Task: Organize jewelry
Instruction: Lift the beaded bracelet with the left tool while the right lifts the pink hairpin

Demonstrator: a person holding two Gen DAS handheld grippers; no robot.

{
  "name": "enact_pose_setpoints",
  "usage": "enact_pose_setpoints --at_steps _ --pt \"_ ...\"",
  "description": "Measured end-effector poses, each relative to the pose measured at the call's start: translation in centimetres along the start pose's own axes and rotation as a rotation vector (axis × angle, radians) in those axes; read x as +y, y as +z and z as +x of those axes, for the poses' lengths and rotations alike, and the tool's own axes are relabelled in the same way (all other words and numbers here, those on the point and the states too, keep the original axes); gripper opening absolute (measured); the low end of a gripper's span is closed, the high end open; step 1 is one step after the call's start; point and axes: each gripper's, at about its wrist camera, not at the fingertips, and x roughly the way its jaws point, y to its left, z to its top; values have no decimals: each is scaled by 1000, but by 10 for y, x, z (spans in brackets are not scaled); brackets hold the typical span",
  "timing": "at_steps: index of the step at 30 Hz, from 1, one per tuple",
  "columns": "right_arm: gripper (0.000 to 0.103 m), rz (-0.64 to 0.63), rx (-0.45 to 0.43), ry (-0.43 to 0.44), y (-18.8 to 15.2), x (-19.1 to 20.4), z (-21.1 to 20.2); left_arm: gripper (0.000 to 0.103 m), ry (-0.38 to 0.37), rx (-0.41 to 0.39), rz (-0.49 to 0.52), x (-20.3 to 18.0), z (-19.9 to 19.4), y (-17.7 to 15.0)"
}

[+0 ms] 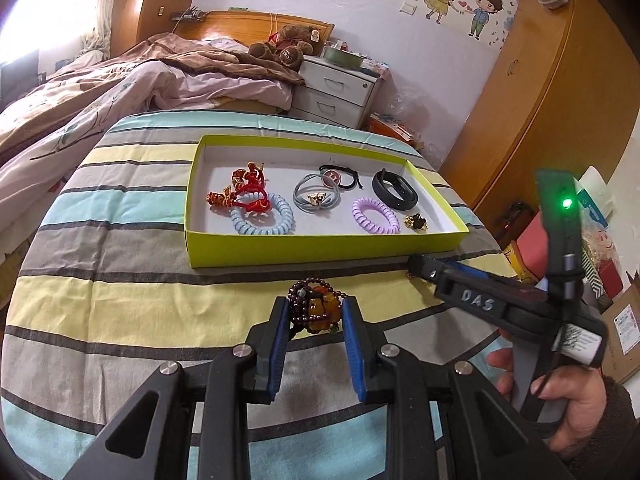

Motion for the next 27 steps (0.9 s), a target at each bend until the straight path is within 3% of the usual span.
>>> enact_pose_setpoints --at_steps 10,17,27 --pt "53 18 5 -59 -14 -34 -19 27 -22 -7 7 -3 -2 0" --pt "53 32 -34 40 -1 -14 -19 27 -14 -5 -13 2 -1 0" --pt "53 35 -8 -103 -1 -2 1 27 -25 10 -13 3 2 0"
